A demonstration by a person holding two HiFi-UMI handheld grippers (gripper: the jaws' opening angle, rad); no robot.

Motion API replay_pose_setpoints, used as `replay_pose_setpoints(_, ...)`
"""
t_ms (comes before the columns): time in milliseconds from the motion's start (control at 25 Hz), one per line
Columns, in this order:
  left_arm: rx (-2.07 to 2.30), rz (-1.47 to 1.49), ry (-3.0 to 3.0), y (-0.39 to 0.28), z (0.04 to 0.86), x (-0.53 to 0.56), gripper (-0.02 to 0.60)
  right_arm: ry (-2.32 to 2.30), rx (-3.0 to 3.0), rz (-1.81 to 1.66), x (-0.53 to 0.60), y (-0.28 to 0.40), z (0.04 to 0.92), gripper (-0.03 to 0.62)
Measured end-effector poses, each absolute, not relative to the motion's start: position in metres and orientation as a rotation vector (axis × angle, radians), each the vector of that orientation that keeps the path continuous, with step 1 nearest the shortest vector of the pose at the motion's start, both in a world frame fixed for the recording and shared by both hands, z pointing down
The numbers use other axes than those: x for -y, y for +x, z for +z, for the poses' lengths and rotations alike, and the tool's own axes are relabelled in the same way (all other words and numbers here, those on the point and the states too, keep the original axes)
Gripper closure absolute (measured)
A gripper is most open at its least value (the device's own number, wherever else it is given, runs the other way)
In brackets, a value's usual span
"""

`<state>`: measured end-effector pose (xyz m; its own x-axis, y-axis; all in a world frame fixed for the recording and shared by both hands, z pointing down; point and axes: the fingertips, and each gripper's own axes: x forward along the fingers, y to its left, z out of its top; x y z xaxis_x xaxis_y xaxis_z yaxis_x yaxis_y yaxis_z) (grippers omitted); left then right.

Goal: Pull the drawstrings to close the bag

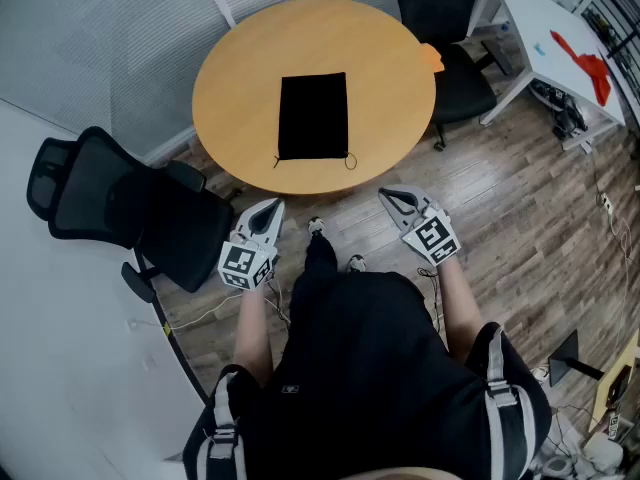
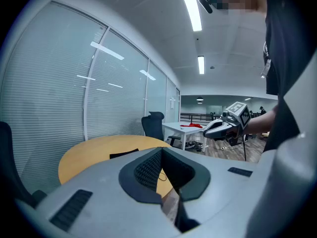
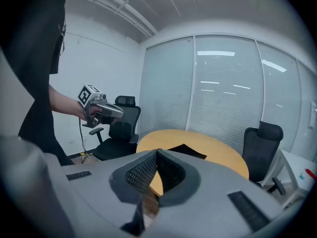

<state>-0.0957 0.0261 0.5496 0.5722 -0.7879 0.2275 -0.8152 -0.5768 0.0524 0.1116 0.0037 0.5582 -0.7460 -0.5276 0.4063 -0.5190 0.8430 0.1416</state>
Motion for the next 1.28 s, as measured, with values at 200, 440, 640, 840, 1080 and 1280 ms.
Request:
replay_pose_setpoints(200,1.373,0.269,2.632,-0.101,0.553,-0.027,0.568,0.783,2.579,-0.023,-0.003,0.113,0.558,0.537)
replay_pose_setpoints(440,1.373,0.279,2.627,-0.107,0.556,-0.025,0.568,0.79,2.569,-0.019,0.0,0.111,0.561,0.537)
replay_pose_setpoints(640,1.358,0.315,2.631,-0.112,0.561,-0.021,0.568,0.809,2.571,-0.016,0.006,0.105,0.562,0.537)
replay_pose_setpoints(840,1.327,0.376,2.65,-0.114,0.569,-0.016,0.568,0.814,2.554,-0.011,0.012,0.097,0.567,0.537)
replay_pose_setpoints(1080,1.285,0.357,2.665,-0.119,0.575,-0.007,0.568,0.789,2.538,0.011,0.018,0.089,0.575,0.536)
replay_pose_setpoints(1280,1.228,0.359,2.684,-0.124,0.582,0.001,0.568,0.783,2.525,0.049,0.026,0.084,0.585,0.537)
